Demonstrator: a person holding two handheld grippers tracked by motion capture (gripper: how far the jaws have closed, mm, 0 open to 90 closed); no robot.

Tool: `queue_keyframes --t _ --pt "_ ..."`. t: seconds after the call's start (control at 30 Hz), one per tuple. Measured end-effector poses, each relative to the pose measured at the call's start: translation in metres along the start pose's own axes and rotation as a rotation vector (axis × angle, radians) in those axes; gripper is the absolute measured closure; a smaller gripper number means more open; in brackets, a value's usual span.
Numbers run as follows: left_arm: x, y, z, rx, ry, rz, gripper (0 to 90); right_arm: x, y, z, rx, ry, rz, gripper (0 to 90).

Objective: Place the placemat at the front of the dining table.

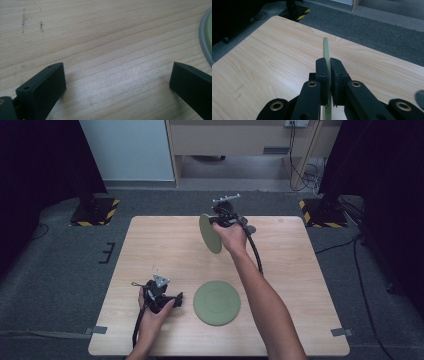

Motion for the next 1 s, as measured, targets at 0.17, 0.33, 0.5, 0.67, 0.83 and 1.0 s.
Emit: queue_keyframes --t 0.17,0.33,0.5,0.67,0.83,1.0 --pt "0.000 0.000 0.000 0.000 0.000 0.000 0.0 0.010 0.014 -0.003 -0.013 0.016 -0.010 86.0" --pt "0.000 0.000 0.000 0.001 0.000 0.000 0.0 0.004 0.021 0.002 -0.010 0.022 0.002 86.0" --pt "0.000 0.001 -0.001 0.000 0.001 0.000 0.0 -0.012 0.018 0.007 0.004 0.014 0.025 85.9" --pt "0.000 0.001 0.000 0.001 0.000 0.001 0.0 -0.032 0.014 0.014 0.014 0.018 0.046 85.9" --pt "0.000 0.001 -0.001 0.001 0.000 0.001 0.0 -0.045 0.013 0.018 0.019 0.024 0.054 85.9" --pt "0.000 0.001 -0.001 0.001 0.001 0.001 0.0 -0.056 0.012 0.023 0.029 0.023 0.060 85.9"
Point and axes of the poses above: each handheld gripper's, and its own axes: y roughly forward along the jaws, z roughly out of its underside, x roughly to its left, the point moved 10 cm from there along y, roughly forward along the jaws
